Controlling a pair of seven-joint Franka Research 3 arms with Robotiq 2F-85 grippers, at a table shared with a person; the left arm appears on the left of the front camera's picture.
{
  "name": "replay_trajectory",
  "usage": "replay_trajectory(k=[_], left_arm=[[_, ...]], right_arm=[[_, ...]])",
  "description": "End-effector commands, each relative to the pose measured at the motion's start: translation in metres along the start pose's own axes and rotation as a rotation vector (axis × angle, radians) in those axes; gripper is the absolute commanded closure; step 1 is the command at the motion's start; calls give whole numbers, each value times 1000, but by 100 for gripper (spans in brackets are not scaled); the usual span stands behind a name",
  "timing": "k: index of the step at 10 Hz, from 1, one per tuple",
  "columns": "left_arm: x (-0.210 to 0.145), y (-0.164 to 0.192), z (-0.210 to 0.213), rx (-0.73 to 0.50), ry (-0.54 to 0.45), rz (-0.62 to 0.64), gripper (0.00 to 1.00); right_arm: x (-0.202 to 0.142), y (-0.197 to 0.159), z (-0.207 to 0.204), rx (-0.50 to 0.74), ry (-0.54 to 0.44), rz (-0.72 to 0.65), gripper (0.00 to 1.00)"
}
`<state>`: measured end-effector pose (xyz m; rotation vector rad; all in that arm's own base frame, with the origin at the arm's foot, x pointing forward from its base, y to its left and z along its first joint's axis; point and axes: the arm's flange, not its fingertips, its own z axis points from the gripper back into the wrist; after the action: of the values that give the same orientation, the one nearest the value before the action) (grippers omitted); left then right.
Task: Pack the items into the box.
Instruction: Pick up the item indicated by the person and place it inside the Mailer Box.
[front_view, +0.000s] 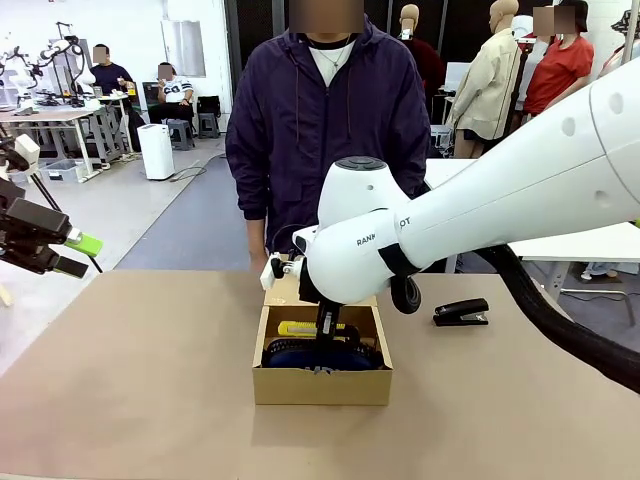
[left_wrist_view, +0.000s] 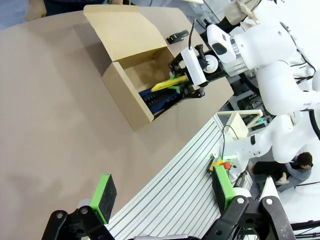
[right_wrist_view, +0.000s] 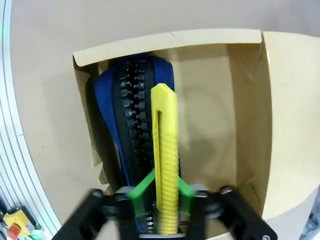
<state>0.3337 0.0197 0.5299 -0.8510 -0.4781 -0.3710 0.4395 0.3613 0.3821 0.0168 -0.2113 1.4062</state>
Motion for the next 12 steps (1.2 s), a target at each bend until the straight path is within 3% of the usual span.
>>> replay_trajectory(k=[1, 6, 12], left_arm=[[-1, 1, 3, -3, 8, -2, 0], [-1, 1, 3, -3, 8, -2, 0], [-1, 1, 3, -3, 8, -2, 0]], right_arm=[[-4, 0, 1, -18, 29, 19, 0], [-9, -2, 1, -1, 28, -8, 0], [-26, -5, 32, 53, -9, -65, 0]])
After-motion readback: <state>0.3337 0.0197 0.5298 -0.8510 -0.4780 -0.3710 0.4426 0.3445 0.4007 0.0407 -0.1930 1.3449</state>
